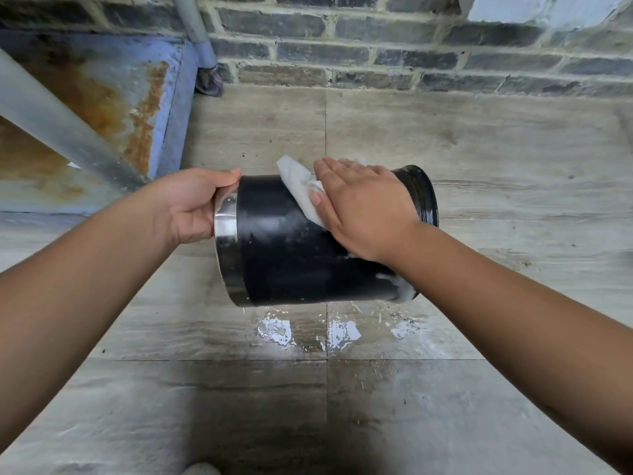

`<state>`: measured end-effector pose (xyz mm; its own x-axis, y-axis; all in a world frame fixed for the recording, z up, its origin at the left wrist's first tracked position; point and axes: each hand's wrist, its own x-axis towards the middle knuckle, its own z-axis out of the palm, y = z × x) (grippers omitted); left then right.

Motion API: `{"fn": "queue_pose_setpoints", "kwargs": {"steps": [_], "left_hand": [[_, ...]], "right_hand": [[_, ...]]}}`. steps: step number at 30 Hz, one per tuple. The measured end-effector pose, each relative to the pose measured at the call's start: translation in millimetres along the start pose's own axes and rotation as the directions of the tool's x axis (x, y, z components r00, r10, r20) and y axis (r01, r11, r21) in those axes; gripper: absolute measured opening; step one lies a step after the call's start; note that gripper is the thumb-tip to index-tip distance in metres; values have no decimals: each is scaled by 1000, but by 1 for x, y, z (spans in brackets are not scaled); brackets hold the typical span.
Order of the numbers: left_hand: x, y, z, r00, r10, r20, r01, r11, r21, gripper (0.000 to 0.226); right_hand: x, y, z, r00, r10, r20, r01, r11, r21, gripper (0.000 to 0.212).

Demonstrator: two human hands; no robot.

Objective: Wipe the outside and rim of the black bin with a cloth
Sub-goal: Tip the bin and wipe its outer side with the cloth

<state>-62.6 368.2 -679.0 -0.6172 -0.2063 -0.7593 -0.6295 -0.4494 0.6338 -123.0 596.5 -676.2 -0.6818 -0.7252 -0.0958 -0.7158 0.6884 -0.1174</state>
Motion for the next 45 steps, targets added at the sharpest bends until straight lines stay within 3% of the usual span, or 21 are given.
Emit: {"fn": "queue_pose_setpoints", "kwargs": {"steps": [3,7,9,12,19,26,30,34,36,38,39,40,42,43,45], "left_hand": [[-5,-11,5,993,114,-41,-115,993,-39,27],[-26,-67,0,960,279,5,-277,947,161,41],[-28,-77,0,947,321,24,-321,937,135,33],[-21,-63,5,945,324,38,-326,940,99,19],[0,-46,7,945,325,46,-328,942,66,21],[11,-42,7,941,334,50,-334,943,-5,14],[24,-34,11,941,337,13,-337,941,2,35],[35,-16,18,962,260,-84,-261,965,1,90],[43,-11,19,959,247,-137,-250,968,-2,74],[48,-8,19,955,245,-164,-251,968,-18,39],[49,-8,17,954,244,-174,-247,969,3,33],[50,-9,15,953,243,-179,-242,970,28,34],[54,-12,9,951,244,-190,-236,970,65,38],[53,-15,7,950,247,-190,-236,969,79,36],[49,-23,2,947,273,-172,-252,958,134,29]], "right_hand": [[7,5,-2,1000,1,3,-1,1000,23,57],[22,10,-3,1000,-5,3,5,999,48,54],[24,13,-6,999,-42,-29,43,998,52,50],[16,18,-8,987,-125,-97,132,988,77,45],[-29,36,33,920,-269,-286,247,963,-112,46],[-60,56,64,859,-387,-335,339,921,-192,48],[-73,71,78,852,-414,-319,381,910,-165,47],[-81,78,98,879,-395,-266,387,918,-85,46],[-93,75,109,905,-410,-115,411,912,-23,47],[-110,73,119,920,-365,140,355,930,93,48],[-118,72,121,916,-310,256,278,948,151,47],[-124,70,123,916,-250,313,190,959,210,43],[-127,67,125,959,-78,272,-43,909,415,32],[-126,64,122,970,51,239,-181,808,560,31],[-118,60,110,922,253,294,-377,411,830,31]]}}
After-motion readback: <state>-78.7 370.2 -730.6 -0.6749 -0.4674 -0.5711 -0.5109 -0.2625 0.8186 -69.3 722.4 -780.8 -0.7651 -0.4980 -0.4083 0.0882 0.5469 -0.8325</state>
